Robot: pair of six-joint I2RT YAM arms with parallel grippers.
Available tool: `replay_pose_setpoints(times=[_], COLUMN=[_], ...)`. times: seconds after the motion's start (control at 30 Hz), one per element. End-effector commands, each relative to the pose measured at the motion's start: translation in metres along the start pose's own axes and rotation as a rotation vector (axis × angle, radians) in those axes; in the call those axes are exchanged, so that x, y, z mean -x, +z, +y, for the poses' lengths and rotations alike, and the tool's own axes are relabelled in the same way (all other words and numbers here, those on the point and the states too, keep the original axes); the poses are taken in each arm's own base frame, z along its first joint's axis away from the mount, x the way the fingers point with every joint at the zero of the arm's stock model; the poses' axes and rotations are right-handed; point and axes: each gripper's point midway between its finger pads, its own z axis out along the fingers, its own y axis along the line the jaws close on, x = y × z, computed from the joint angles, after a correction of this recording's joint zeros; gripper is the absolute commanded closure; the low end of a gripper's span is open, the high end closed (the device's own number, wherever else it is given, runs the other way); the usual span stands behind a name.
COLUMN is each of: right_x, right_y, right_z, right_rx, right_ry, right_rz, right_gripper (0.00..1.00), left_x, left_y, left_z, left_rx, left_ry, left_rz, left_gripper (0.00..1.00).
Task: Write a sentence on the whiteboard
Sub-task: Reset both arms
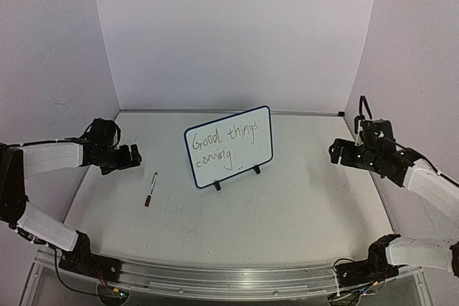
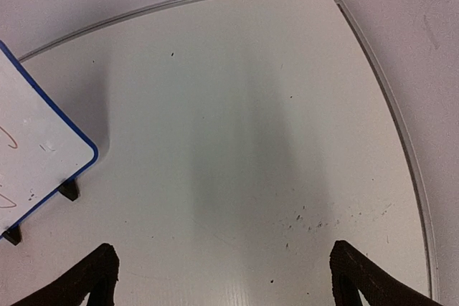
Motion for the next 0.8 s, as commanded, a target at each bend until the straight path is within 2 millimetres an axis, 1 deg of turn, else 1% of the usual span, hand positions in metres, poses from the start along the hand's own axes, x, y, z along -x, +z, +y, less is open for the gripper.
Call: replay_pose_setpoints(times=[0.0,0.1,0.17,0.2,0.3,0.4,0.47,0.57,0.77], right_x=[0.037,0.041,0.034,0.034,0.019,0.002,0.001,0.000,0.000], right_y=[-0.026,-0.038,-0.040,-0.043,-0.040,-0.036,-0.039,-0.040,-0.038], right_z=[-0.013,-0.022,-0.030,-0.035,-0.052,-0.069,-0.074,-0.077,-0.077], right_rx=[-0.009,-0.011,-0.032,-0.048,-0.110,-0.184,-0.205,-0.220,-0.229], right_ry=[0.024,0.041,0.033,0.037,0.038,0.051,0.061,0.062,0.051], right_rz=[-0.242,-0.375,-0.437,-0.471,-0.514,-0.517,-0.528,-0.538,-0.527], right_gripper=[0.02,0.02,0.02,0.02,0.02,0.02,0.02,0.02,0.02], left_x=[0.082,0.094,0.094,0.092,0.077,0.065,0.061,0.063,0.064], left_y=[-0.057,-0.082,-0.093,-0.096,-0.094,-0.089,-0.086,-0.085,-0.088], left_z=[0.008,0.019,0.023,0.026,0.039,0.053,0.058,0.057,0.059], left_rx=[0.053,0.093,0.091,0.094,0.127,0.182,0.202,0.206,0.213], left_ry=[0.019,-0.005,-0.004,0.002,0.026,0.035,0.027,0.034,0.047], left_rz=[-0.366,-0.505,-0.580,-0.613,-0.664,-0.666,-0.657,-0.659,-0.683], left_gripper=[0.00,0.01,0.00,0.01,0.01,0.00,0.00,0.01,0.01])
